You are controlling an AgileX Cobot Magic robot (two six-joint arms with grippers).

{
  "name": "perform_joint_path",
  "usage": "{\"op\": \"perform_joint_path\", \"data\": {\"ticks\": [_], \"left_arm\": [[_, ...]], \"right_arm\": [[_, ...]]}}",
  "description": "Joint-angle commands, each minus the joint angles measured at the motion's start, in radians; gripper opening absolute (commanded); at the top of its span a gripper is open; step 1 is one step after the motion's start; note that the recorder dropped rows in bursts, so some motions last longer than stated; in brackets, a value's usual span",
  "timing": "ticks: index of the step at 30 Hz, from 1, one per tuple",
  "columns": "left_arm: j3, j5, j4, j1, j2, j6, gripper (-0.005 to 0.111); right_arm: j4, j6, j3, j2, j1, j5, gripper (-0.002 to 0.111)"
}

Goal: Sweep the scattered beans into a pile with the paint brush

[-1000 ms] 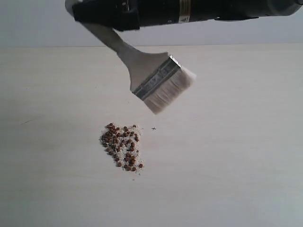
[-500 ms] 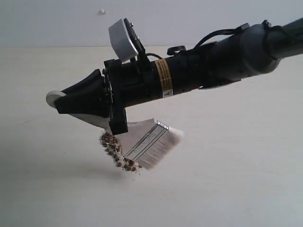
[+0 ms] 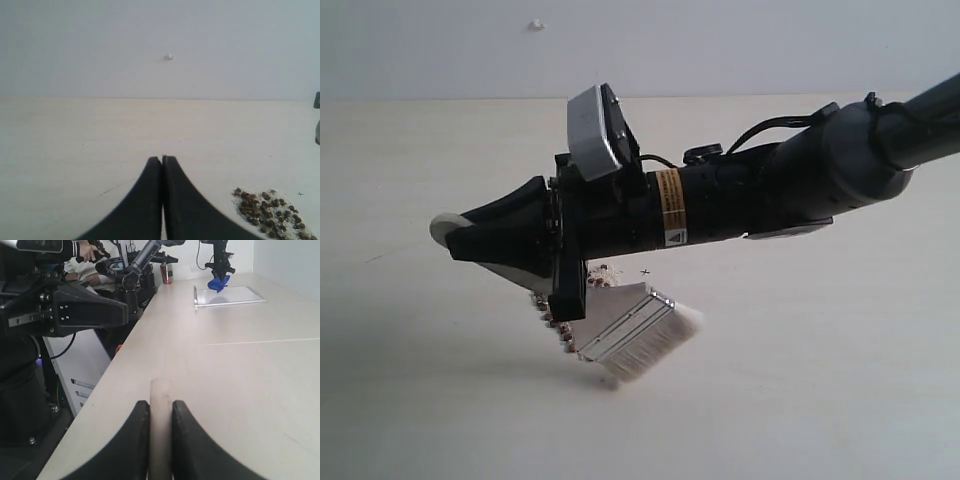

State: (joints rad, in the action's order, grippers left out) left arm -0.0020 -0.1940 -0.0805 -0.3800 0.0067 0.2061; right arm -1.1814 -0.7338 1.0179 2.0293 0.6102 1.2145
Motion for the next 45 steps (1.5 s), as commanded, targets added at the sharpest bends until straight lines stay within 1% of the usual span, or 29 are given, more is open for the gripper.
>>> {"op": "perform_joint_path", "data": {"ticks": [1,6,16,19,22,23,25,29,36,41,45], "left_arm": [[0.002,0.002,0.006,0.003,-0.003,-0.002,0.0],[0.002,0.002,0.006,0.003,-0.003,-0.002,0.0],[0.002,0.002,0.006,0.003,-0.003,-0.002,0.0],[0.002,0.002,0.006,0.003,-0.003,-0.002,0.0],[0.002,0.002,0.006,0.003,-0.003,-0.002,0.0],[0.002,0.002,0.006,0.003,-0.003,-0.002,0.0],[0.002,0.002,0.006,0.003,-0.003,-0.002,0.0],[0.002,0.002,0.006,0.003,-0.003,-0.002,0.0],[0.002,0.002,0.006,0.003,-0.003,-0.002,0.0],[0.002,0.002,0.006,0.003,-0.003,-0.002,0.0],[0.002,0.002,0.006,0.003,-0.003,-0.002,0.0]], "right_arm": [[0.001,0.016,-0.006,0.032,0.001,0.007,0.0],[0.044,0.032,-0.006,0.072,0.001,0.007,0.0],[0.193,0.199,-0.004,0.08,0.001,0.007,0.0],[0.226,0.209,0.002,0.08,0.001,0.007,0.0],[0.174,0.207,0.033,0.066,0.001,0.007,0.0],[0.125,0.191,0.046,0.052,0.001,0.007,0.0],[0.089,0.139,0.059,0.028,0.001,0.007,0.0],[0.074,0.047,0.069,-0.02,0.001,0.007,0.0],[-0.007,0.006,0.069,-0.103,0.001,0.007,0.0],[-0.084,-0.036,0.069,-0.092,0.001,-0.153,0.0],[-0.096,-0.038,0.069,-0.058,0.001,-0.166,0.0]]}}
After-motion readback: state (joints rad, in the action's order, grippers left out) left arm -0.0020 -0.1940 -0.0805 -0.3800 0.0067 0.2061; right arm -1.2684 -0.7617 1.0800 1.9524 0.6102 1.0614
